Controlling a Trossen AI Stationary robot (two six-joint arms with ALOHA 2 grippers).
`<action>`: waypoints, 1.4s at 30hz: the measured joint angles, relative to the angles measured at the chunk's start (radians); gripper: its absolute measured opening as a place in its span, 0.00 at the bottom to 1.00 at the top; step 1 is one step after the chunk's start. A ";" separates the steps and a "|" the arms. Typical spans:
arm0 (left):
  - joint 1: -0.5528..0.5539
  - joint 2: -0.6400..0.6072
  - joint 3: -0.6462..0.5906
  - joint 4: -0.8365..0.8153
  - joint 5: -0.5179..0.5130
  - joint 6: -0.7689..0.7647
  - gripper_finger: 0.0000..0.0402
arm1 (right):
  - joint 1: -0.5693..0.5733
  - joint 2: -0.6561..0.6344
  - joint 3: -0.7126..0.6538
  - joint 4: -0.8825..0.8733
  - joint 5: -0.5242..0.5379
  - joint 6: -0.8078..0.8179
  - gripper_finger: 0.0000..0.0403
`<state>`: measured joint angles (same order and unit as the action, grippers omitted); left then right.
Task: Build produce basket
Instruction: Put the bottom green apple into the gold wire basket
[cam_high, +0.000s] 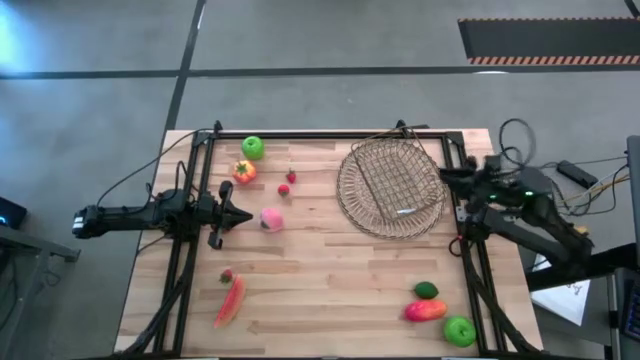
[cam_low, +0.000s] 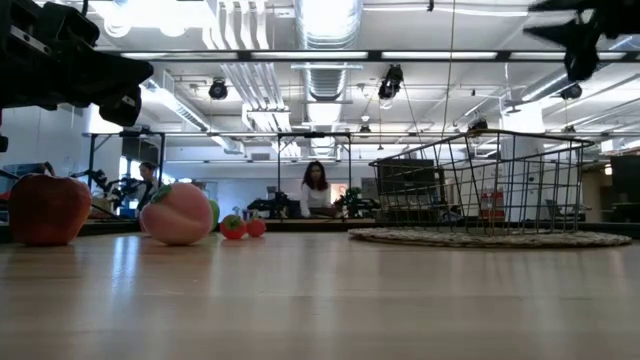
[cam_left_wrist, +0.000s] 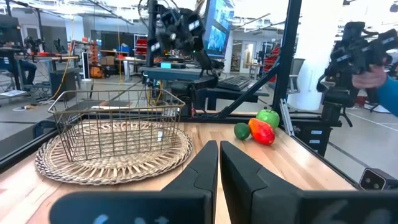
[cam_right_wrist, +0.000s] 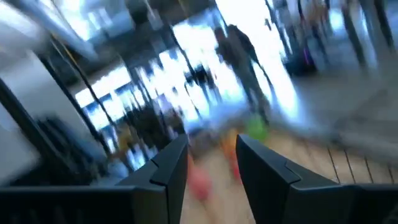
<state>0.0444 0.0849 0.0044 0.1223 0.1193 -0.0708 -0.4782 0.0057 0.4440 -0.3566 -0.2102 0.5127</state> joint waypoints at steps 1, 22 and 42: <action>0.000 0.000 0.000 0.000 0.000 0.000 0.00 | 0.008 0.016 -0.016 0.028 -0.001 -0.006 0.31; 0.000 0.000 0.000 0.000 0.000 0.000 0.00 | 0.375 0.485 -0.045 0.594 0.102 -0.275 0.23; 0.000 0.000 0.000 0.000 0.000 0.000 0.00 | 0.833 1.138 0.268 0.599 0.421 -0.512 0.22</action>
<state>0.0444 0.0849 0.0044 0.1223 0.1196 -0.0708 0.3547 1.1442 0.7120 0.2422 0.2104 0.0011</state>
